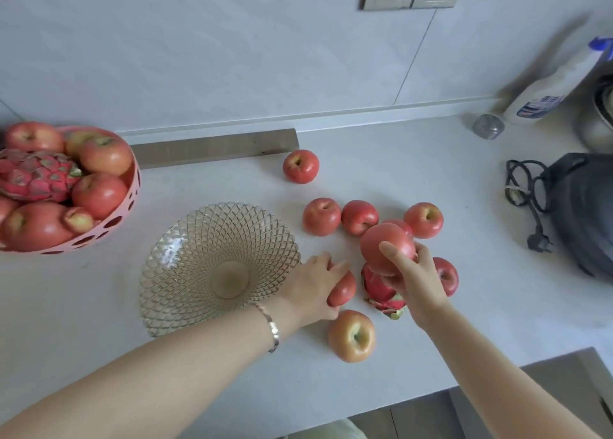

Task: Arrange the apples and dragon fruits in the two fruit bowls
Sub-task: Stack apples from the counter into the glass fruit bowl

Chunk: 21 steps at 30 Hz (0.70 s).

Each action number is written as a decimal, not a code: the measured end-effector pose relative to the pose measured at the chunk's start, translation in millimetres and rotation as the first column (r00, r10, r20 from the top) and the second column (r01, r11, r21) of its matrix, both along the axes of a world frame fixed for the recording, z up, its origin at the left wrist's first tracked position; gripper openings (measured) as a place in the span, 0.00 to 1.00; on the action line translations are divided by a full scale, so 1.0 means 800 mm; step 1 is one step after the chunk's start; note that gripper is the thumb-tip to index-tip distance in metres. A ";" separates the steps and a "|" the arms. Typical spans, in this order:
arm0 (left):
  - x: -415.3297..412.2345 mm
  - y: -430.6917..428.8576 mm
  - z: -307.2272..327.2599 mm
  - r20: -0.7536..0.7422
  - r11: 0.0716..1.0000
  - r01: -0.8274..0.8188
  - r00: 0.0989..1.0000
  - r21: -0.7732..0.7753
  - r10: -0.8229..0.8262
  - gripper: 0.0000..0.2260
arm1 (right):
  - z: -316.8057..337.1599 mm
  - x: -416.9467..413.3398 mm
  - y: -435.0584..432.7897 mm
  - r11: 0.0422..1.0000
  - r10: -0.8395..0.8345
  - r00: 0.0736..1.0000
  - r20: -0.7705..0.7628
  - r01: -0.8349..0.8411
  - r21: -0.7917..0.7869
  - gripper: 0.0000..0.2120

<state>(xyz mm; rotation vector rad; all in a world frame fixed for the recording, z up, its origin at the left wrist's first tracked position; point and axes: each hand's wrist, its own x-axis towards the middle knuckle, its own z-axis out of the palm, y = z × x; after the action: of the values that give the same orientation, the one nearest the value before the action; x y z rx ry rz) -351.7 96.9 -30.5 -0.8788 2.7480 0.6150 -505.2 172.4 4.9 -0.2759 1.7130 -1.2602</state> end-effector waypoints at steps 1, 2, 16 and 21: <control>0.009 -0.002 0.009 -0.076 0.997 -0.069 0.995 0.040 0.072 0.33 | 0.004 -0.001 -0.003 0.998 0.012 0.992 0.122 -0.005 -0.060 0.27; 0.020 -0.005 0.020 -0.133 0.990 -0.120 0.983 0.073 0.129 0.33 | 0.010 0.000 -0.007 0.994 0.012 0.964 0.264 0.018 -0.108 0.23; 0.249 -0.037 0.065 -0.288 0.647 -0.707 0.581 0.283 0.761 0.29 | 0.004 0.156 -0.113 0.801 0.592 0.785 -0.184 -0.547 0.241 0.31; 0.280 -0.024 0.056 -0.255 0.506 -0.772 0.438 0.385 0.862 0.31 | -0.032 0.217 -0.130 0.533 0.818 0.285 -0.499 -0.701 0.473 0.32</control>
<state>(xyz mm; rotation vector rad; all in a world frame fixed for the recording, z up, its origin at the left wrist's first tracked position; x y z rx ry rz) -127.7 77.6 14.5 -2.3100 2.2700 1.3680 -331.9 68.3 -20.7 -1.4588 1.8364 -0.2198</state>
